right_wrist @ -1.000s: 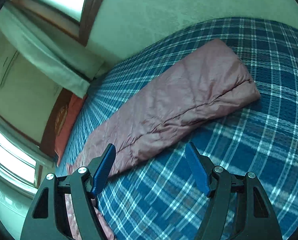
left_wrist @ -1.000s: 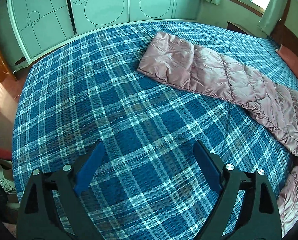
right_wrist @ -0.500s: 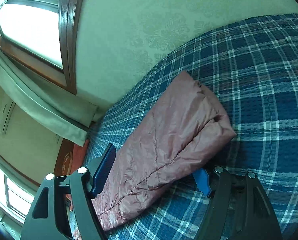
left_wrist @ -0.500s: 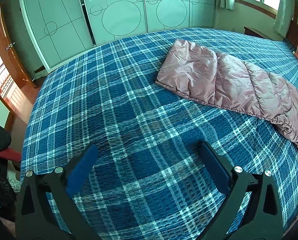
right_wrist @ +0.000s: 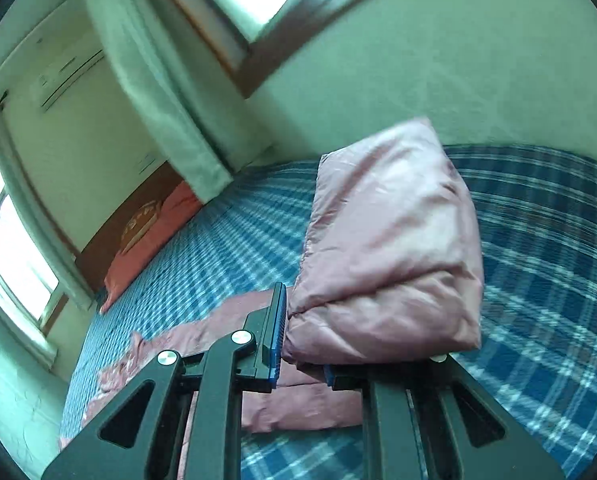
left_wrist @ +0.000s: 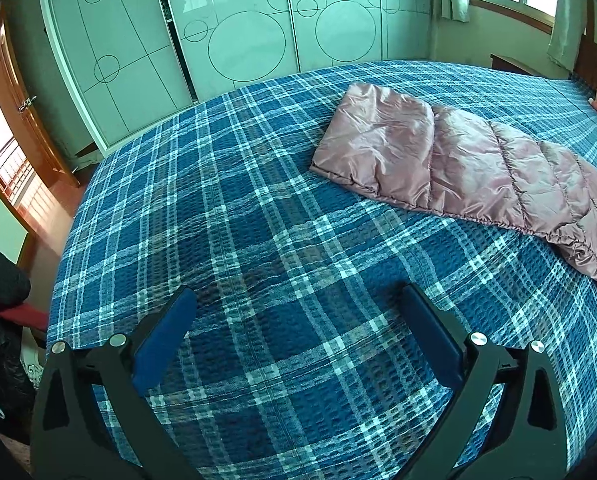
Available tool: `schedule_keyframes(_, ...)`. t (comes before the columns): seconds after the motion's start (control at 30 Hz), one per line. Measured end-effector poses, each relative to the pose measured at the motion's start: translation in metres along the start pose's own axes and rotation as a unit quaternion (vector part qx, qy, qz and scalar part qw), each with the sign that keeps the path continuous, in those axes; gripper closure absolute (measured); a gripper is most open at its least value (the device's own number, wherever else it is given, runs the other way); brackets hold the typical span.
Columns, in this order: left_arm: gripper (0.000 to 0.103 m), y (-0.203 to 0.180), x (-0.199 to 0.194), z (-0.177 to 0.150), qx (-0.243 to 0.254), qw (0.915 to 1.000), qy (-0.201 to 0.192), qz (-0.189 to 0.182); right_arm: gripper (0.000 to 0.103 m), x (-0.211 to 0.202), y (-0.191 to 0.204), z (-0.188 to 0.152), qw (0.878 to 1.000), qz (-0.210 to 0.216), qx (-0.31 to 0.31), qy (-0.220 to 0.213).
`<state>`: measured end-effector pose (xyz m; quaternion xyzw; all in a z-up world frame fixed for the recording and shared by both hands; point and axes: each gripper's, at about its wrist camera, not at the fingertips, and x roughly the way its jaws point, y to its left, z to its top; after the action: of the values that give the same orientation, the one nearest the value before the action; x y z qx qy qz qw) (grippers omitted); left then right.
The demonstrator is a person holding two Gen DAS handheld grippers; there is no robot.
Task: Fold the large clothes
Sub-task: 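Lift the sleeve with the right gripper, lay it across the jacket body, open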
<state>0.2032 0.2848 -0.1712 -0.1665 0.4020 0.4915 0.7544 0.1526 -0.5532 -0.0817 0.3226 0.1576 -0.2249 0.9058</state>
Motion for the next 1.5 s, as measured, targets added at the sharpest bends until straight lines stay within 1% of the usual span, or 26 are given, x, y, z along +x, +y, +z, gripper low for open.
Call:
schedule_keyframes(0.1, 0.002, -0.006, 0.001, 0.005, 0.0, 1.0, -0.001, 0.0, 0.087, 0.017, 0.071, -0.017, 0.997, 0.049, -0.06, 0.029)
schedule_keyframes(0.13, 0.002, -0.009, 0.002, 0.007, -0.001, 1.0, -0.001, -0.001, 0.087, 0.023, 0.093, -0.024, 0.994, 0.064, -0.078, 0.038)
schedule_keyframes(0.2, 0.002, -0.006, -0.003, 0.002, -0.002, 1.0, -0.003, -0.002, 0.087, 0.036, 0.139, -0.042, 0.987, 0.093, -0.115, 0.057)
schedule_keyframes(0.37, 0.002, 0.001, 0.001, -0.003, -0.008, 0.9999, -0.005, -0.012, 0.087, 0.068, 0.238, -0.093, 0.964, 0.158, -0.184, 0.108)
schedule_keyframes(0.5, 0.002, 0.004, 0.001, -0.004, -0.012, 0.9997, -0.005, -0.018, 0.087, 0.083, 0.297, -0.147, 0.941, 0.193, -0.23, 0.155)
schedule_keyframes(0.53, 0.002, 0.003, 0.001, -0.003, -0.013, 0.9997, -0.005, -0.02, 0.087, 0.08, 0.31, -0.165, 0.935, 0.2, -0.24, 0.167)
schedule_keyframes(0.63, 0.002, 0.006, 0.003, -0.003, -0.015, 0.9996, -0.005, -0.023, 0.087, 0.083, 0.339, -0.201, 0.918, 0.215, -0.27, 0.196)
schedule_keyframes(0.7, 0.002, 0.006, 0.003, -0.004, -0.016, 0.9996, -0.006, -0.023, 0.087, 0.069, 0.353, -0.229, 0.907, 0.22, -0.288, 0.213)
schedule_keyframes(0.73, 0.002, 0.007, 0.003, -0.004, -0.016, 0.9996, -0.006, -0.023, 0.087, 0.07, 0.357, -0.237, 0.902, 0.222, -0.296, 0.224)
schedule_keyframes(0.83, 0.002, 0.007, 0.003, -0.004, -0.016, 0.9996, -0.006, -0.023, 0.087, 0.077, 0.371, -0.263, 0.886, 0.218, -0.318, 0.257)
schedule_keyframes(0.9, 0.002, 0.007, 0.003, -0.004, -0.016, 0.9996, -0.006, -0.023, 0.085, 0.085, 0.374, -0.278, 0.876, 0.208, -0.33, 0.285)
schedule_keyframes(0.93, 0.002, 0.007, 0.003, -0.004, -0.016, 0.9996, -0.006, -0.023, 0.077, 0.089, 0.375, -0.285, 0.871, 0.201, -0.336, 0.298)
schedule_keyframes(0.97, 0.002, 0.007, 0.003, -0.004, -0.015, 0.9996, -0.006, -0.023, 0.065, 0.091, 0.376, -0.291, 0.866, 0.2, -0.339, 0.309)
schedule_keyframes(1.0, 0.002, 0.006, 0.003, -0.004, -0.016, 0.9996, -0.006, -0.023, 0.058, 0.091, 0.376, -0.292, 0.862, 0.208, -0.338, 0.315)
schedule_keyframes(1.03, 0.002, 0.006, 0.003, -0.004, -0.016, 0.9996, -0.006, -0.023, 0.049, 0.087, 0.376, -0.291, 0.859, 0.219, -0.335, 0.318)
schedule_keyframes(1.07, 0.002, 0.007, 0.003, -0.004, -0.016, 0.9996, -0.006, -0.024, 0.048, 0.082, 0.376, -0.287, 0.857, 0.228, -0.334, 0.319)
schedule_keyframes(1.13, 0.002, 0.007, 0.003, -0.004, -0.016, 0.9996, -0.006, -0.024, 0.048, 0.067, 0.371, -0.271, 0.859, 0.24, -0.332, 0.307)
schedule_keyframes(1.17, 0.002, 0.006, 0.003, -0.004, -0.016, 0.9996, -0.006, -0.023, 0.048, 0.061, 0.364, -0.258, 0.862, 0.244, -0.328, 0.299)
schedule_keyframes(1.2, 0.002, 0.007, 0.004, -0.005, -0.015, 0.9996, -0.006, -0.023, 0.048, 0.054, 0.354, -0.244, 0.868, 0.243, -0.322, 0.289)
schedule_keyframes(1.27, 0.002, 0.007, 0.003, -0.005, -0.016, 0.9996, -0.007, -0.023, 0.048, 0.049, 0.328, -0.21, 0.887, 0.219, -0.313, 0.259)
schedule_keyframes(1.33, 0.002, 0.007, 0.004, -0.005, -0.015, 0.9996, -0.007, -0.022, 0.048, 0.056, 0.295, -0.174, 0.909, 0.171, -0.304, 0.228)
schedule_keyframes(1.4, 0.002, 0.007, 0.004, -0.005, -0.015, 0.9996, -0.007, -0.021, 0.048, 0.075, 0.259, -0.149, 0.925, 0.104, -0.302, 0.205)
schedule_keyframes(1.47, 0.002, 0.007, 0.004, -0.005, -0.015, 0.9997, -0.007, -0.021, 0.048, 0.095, 0.226, -0.133, 0.932, 0.043, -0.299, 0.199)
schedule_keyframes(1.5, 0.002, 0.007, 0.004, -0.005, -0.015, 0.9997, -0.007, -0.021, 0.048, 0.105, 0.21, -0.131, 0.932, 0.018, -0.297, 0.206)
